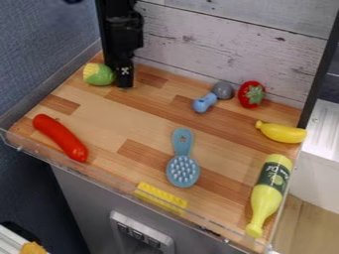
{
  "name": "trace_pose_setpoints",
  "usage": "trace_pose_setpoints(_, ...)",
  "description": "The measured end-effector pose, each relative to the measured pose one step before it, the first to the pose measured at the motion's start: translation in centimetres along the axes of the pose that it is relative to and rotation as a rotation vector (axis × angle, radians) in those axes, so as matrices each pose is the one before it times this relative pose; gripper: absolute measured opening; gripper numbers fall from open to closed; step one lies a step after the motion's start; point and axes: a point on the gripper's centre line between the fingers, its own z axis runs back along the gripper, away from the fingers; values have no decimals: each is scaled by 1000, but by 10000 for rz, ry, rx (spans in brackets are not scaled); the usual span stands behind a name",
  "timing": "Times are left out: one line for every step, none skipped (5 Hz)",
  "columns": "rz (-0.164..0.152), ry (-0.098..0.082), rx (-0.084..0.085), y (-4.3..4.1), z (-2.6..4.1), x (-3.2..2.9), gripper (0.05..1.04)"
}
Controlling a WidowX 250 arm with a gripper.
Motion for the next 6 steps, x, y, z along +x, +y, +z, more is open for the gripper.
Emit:
trace_pose_setpoints(-980,7,130,558,-175,126,942)
trace_pose_setpoints(-462,-11,45,15,-143,11,673)
trace_pose_setpoints(-209,-16,153,35,-60,-8,390)
trace_pose_setpoints(103,-25,-20,-62,-70,38,186)
trace_pose_setpoints(682,42,-7,-358,-45,-192,64)
trace_pose_setpoints(633,-10,-19,-124,-45,-5,53)
